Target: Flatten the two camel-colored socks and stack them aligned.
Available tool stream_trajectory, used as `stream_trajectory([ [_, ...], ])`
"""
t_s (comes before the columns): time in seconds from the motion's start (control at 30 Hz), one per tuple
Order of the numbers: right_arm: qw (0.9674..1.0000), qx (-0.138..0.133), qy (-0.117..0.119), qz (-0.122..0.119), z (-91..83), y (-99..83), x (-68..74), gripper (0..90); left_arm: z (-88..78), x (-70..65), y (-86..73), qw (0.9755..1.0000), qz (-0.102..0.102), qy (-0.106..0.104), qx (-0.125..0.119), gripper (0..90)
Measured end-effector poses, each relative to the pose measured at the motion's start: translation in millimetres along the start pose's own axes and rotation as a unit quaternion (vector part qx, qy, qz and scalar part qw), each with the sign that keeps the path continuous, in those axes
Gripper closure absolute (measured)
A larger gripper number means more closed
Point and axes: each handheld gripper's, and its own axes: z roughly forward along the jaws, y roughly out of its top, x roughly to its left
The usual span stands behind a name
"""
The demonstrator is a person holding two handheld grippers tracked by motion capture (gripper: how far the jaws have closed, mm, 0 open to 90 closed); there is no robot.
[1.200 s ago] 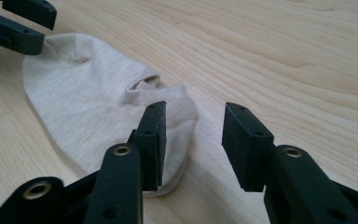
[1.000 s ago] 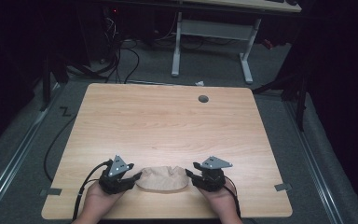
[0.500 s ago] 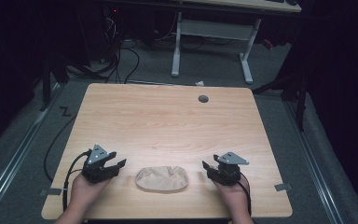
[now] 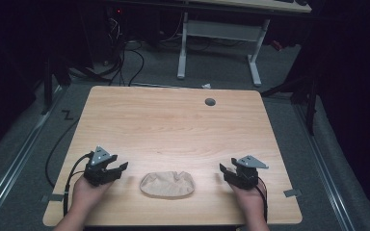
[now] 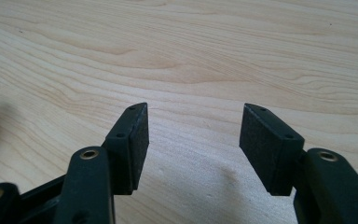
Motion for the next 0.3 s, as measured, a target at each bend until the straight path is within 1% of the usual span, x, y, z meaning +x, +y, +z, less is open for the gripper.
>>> stream_trajectory([
  [0.07, 1.0000, 0.003, -0.004, -0.001, 1.2, 0.0, 0.0, 42.8, -2.1, 2.8, -1.2, 0.9999, -0.013, -0.006, -0.003, 45.8],
  [0.1, 1.0000, 0.004, -0.006, -0.003, 1.8, -0.3, 0.4, 42.9, -4.1, 3.7, -1.4, 0.9998, -0.016, -0.007, -0.006, 45.8],
  [0.2, 0.9999, 0.009, -0.008, -0.004, 0.4, -0.6, 2.1, 43.3, -9.3, 4.2, -1.1, 0.9997, -0.016, -0.009, -0.016, 46.0],
  [0.27, 0.9999, 0.005, -0.010, -0.006, -0.6, -0.5, 3.1, 43.3, -11.0, 3.2, 1.3, 0.9997, -0.011, -0.011, -0.019, 46.1],
  [0.3, 0.9999, 0.004, -0.012, -0.012, -0.7, -0.2, 3.5, 43.3, -11.1, 2.5, 2.2, 0.9997, -0.009, -0.012, -0.020, 46.1],
])
